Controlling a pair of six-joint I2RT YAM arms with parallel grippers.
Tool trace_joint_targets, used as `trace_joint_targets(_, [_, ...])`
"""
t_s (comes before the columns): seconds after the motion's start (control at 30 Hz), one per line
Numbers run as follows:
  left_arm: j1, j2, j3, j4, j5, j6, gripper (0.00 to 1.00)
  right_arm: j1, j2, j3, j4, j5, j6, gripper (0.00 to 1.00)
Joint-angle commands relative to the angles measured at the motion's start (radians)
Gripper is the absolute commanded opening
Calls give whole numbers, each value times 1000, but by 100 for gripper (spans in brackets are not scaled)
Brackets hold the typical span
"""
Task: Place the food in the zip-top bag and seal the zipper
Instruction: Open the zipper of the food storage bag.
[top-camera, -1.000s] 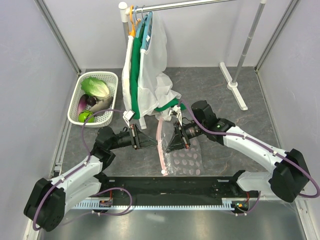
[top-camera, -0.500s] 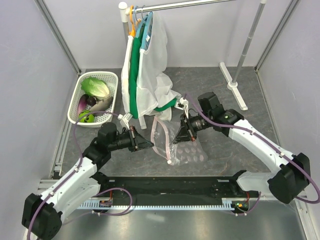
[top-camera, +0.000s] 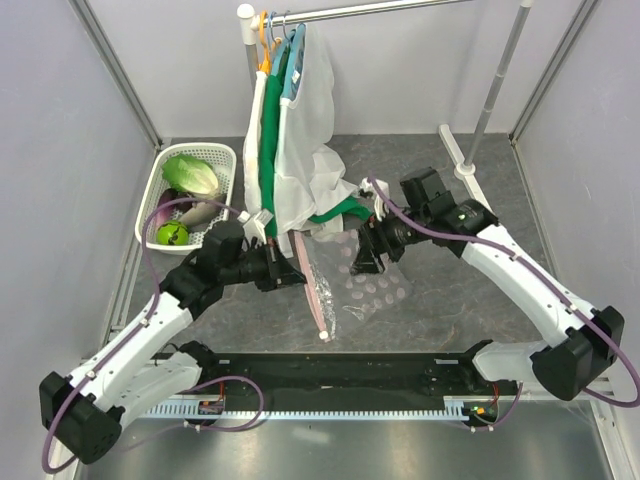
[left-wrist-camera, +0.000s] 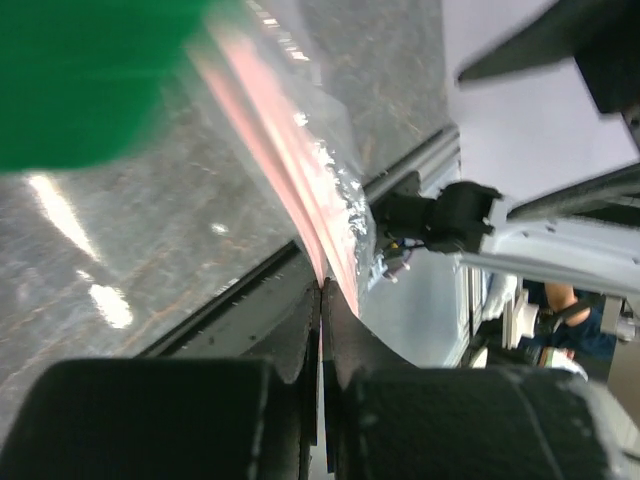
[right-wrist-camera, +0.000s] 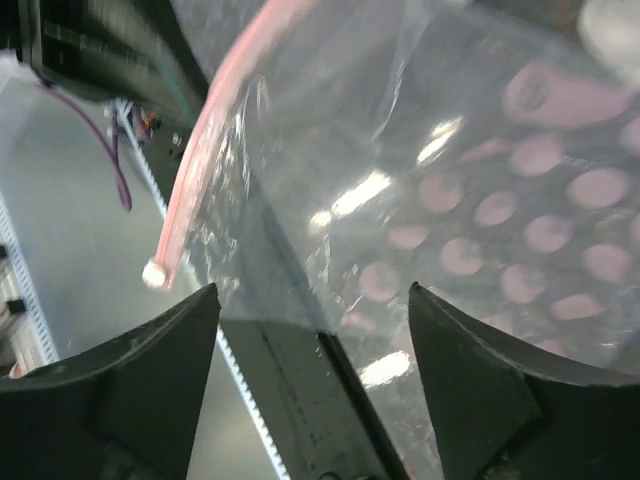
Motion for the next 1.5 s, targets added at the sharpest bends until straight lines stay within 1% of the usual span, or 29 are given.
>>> trace_joint_targets(0.0, [-90,22,141,-42,-70,5,2,-1,-7,169,-38,108,75,86])
trace_joint_targets(0.07, [-106,45,199,-56,-90,-1,2,-1,-8,230,-53,108,93,86])
trace_joint_targets(0.1, [-132,90,266,-70,-117,-9,2,-1,-10,263,-69,116,112,85])
trace_joint_targets(0.13, [-146,109,294,-75,-128,-3,2,-1,-8,292,-87,111,112,85])
trace_joint_targets(0.17, [-185,152,328,-82,-142,16,2,1,-4,307,-101,107,109,84])
trace_joint_targets(0.2, [-207,170,398,-101,-157,26,2,1,1,324,-115,104,101,80])
trace_joint_targets(0.27, [-263,228,475,-125,-234,80,2,1,10,384,-174,101,81,75])
trace_joint_targets(0.3, [-276,250,553,-168,-272,94,2,1,13,420,-194,97,61,73])
trace_joint_targets(0.37, [-294,317,633,-228,-340,149,2,1,7,444,-242,105,47,68])
trace_joint_targets(0.4, [-296,339,702,-292,-363,163,2,2,-4,454,-253,117,37,68])
trace_joint_targets(0.43, [-296,359,733,-334,-410,184,2,2,-8,455,-268,119,32,68])
trace_joint_targets(0.5, [-296,403,811,-392,-440,226,2,1,-27,447,-276,128,29,68])
trace_joint_targets(0.53, [-296,411,827,-438,-470,258,2,1,-34,442,-274,128,32,68])
trace_joint_targets(0.63, [-298,463,857,-475,-464,283,2,1,-56,403,-236,119,64,65])
trace_joint_targets(0.67, [-299,479,870,-477,-464,280,2,1,-59,389,-224,113,69,61])
trace_joint_targets(0.77, [-302,535,903,-464,-458,266,2,2,-59,349,-187,108,73,57])
trace_joint_targets(0.83, [-302,580,928,-461,-452,249,2,2,-50,327,-175,120,70,58])
trace_joint_targets(0.9, [-304,604,962,-455,-441,243,2,5,-44,306,-158,191,66,59])
trace_joint_targets(0.97, [-302,637,991,-446,-426,226,2,8,-44,277,-136,260,78,63])
trace_joint_targets(1.07, [-302,677,1031,-441,-377,209,2,10,-41,251,-81,269,101,64])
trace_joint_targets(1.17, [-302,695,1040,-429,-336,197,2,11,-28,237,-50,289,104,63])
trace_joint_targets(1.23, [-302,695,1036,-418,-306,186,2,13,-24,226,-35,334,110,63])
trace_joint_targets(1.4, [-304,704,1034,-409,-283,175,2,11,-4,206,38,373,161,61])
trace_joint_targets(1.47, [-304,703,1036,-408,-282,174,2,13,16,206,42,418,167,60])
